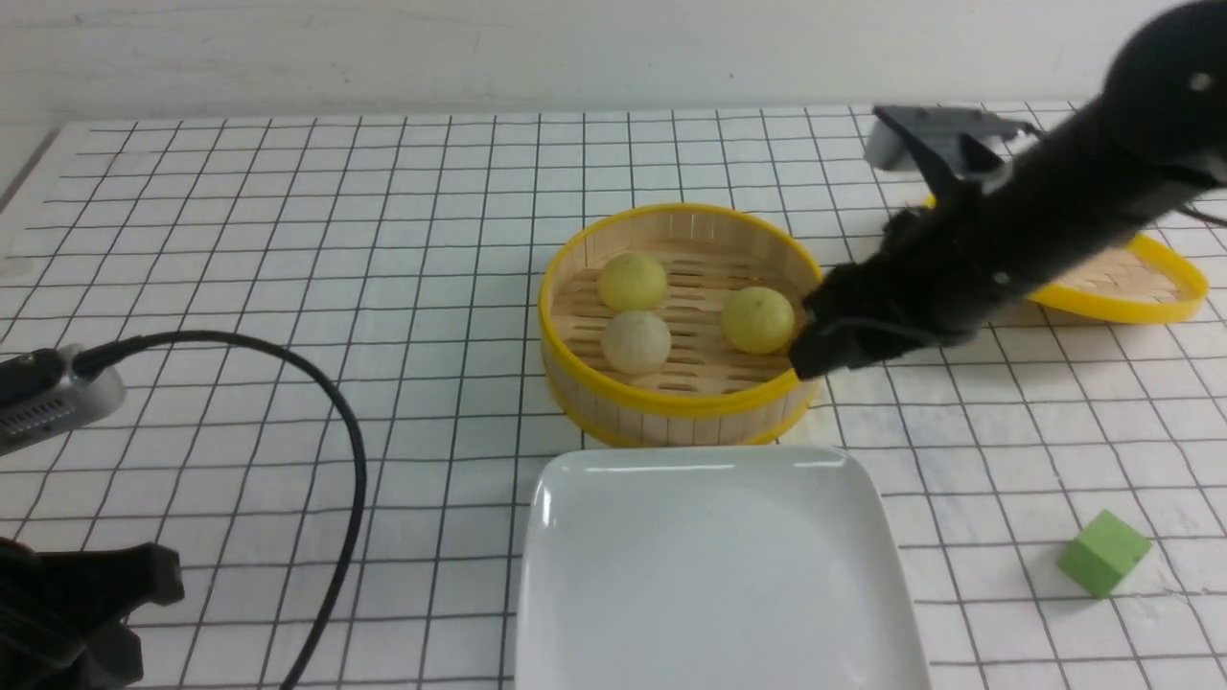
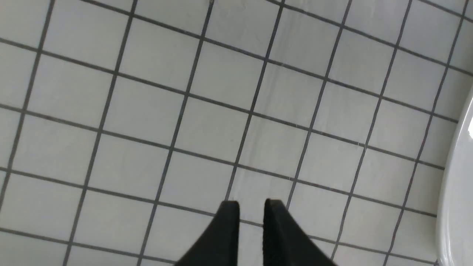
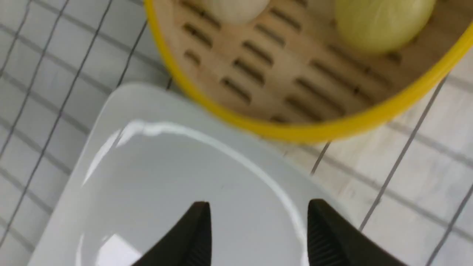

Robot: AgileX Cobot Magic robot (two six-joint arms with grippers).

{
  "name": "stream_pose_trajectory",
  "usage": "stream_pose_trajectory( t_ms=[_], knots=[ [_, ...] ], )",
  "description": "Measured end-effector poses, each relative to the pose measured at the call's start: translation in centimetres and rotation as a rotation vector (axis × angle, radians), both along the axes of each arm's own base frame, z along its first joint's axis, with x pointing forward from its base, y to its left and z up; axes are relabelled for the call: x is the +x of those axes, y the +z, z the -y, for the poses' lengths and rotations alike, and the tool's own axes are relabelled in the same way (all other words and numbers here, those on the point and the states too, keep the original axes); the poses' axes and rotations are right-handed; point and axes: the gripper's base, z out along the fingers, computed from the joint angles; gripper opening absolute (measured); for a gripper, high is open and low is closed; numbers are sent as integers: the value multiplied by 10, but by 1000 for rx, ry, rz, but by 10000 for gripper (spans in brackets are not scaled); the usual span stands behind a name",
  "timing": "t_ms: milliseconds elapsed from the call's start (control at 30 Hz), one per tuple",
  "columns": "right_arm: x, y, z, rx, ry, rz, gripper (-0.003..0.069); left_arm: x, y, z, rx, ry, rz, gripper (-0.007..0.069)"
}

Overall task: Put the steamed buns into the plate on the white-black tablecloth.
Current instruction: 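Reach toward a bun in the bamboo steamer with the right gripper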

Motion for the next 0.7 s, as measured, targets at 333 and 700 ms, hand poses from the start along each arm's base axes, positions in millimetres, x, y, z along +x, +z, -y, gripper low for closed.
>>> stream_pose_trajectory(
  t_ms=[333, 700],
  knots=[
    [86, -53, -32, -202, -45, 168, 374, 0, 0, 2, -20, 3, -2, 347],
    [91, -64, -32, -280, -20, 161, 25, 1, 1, 2, -24, 5, 15, 351]
  ],
)
